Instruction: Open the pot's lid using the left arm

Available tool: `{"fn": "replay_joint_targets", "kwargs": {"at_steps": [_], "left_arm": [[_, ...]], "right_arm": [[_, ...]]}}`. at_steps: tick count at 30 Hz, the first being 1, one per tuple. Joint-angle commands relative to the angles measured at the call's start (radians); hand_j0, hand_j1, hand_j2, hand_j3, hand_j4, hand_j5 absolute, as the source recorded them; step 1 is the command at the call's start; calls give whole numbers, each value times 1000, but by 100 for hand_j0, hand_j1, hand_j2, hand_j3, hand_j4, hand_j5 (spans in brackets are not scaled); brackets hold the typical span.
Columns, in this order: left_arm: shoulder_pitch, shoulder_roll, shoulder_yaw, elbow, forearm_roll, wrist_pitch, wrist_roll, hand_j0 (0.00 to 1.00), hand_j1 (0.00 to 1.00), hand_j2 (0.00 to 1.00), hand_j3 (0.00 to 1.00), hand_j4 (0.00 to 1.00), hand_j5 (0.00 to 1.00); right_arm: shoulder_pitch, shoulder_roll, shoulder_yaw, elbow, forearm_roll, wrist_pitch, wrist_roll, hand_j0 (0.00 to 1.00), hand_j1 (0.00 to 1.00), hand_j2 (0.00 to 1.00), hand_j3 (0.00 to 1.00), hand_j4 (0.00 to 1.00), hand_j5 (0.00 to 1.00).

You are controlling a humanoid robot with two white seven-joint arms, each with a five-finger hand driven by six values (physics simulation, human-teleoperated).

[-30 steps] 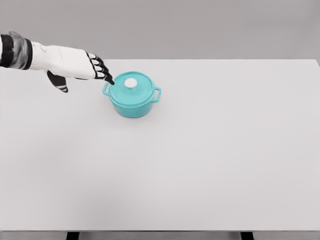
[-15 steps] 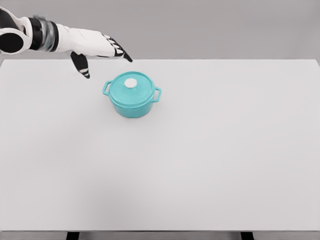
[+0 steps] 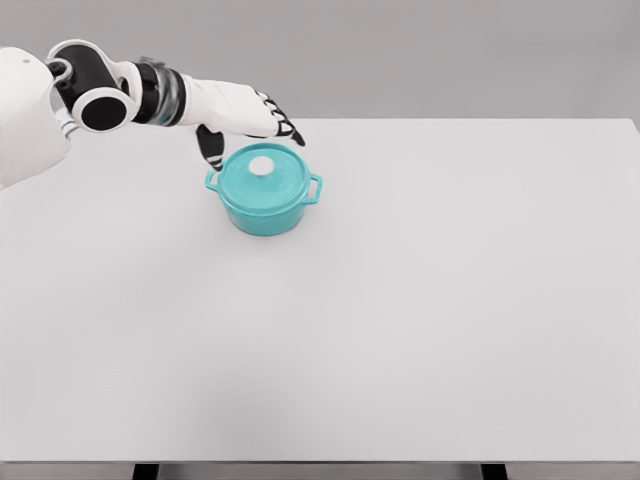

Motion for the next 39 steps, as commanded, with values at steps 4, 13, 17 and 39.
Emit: {"fn": "replay_joint_targets", "kwargs": {"at_steps": [4,13,17,39], "left_arm": [[6,-32,1,32,-34,4,30,99,99,99,99,99,99],[48,-30,-1,33,-45,4,42,85,85,85,85,85,85],[57,-32,-2,36,-46,6,44,85,85,85,85,85,85],[66,-55,-5,62,-79,4,50,73,73,73,73,73,73]], "right_arm": [[0,0,0,0,0,0,0,100,100,100,100,100,100],[0,0,0,0,0,0,0,100,100,100,100,100,100],[0,0,0,0,0,0,0,100,100,100,100,100,100],[0,0,0,0,0,0,0,100,100,100,100,100,100]]}}
